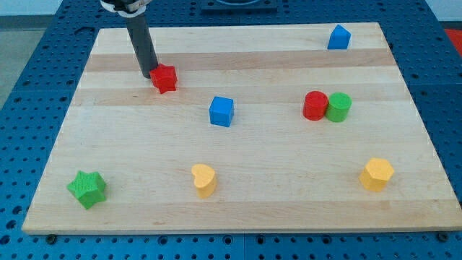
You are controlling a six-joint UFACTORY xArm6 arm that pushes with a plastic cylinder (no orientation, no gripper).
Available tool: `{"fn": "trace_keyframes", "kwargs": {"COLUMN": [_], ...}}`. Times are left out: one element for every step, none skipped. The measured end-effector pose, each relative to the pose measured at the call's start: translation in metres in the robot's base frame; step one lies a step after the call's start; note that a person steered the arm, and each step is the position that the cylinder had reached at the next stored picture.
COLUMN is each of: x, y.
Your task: Move the red star closer to the red circle
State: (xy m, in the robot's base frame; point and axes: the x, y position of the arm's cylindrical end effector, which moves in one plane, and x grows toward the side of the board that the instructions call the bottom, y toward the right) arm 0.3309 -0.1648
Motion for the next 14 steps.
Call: {"fn": "trace_keyframes", "kwargs": {"x": [0.006,0.006,0.006,0.006,0.006,0.006,0.009,0.012,0.014,0.014,0.023,0.035,0.034,0.032], "y": [0.006,-0.006,-0.013,-0.018,-0.024,-0.048,-0.072,-0.089,-0.077,-0.039,-0.009,0.015,0.027,0.027]}}
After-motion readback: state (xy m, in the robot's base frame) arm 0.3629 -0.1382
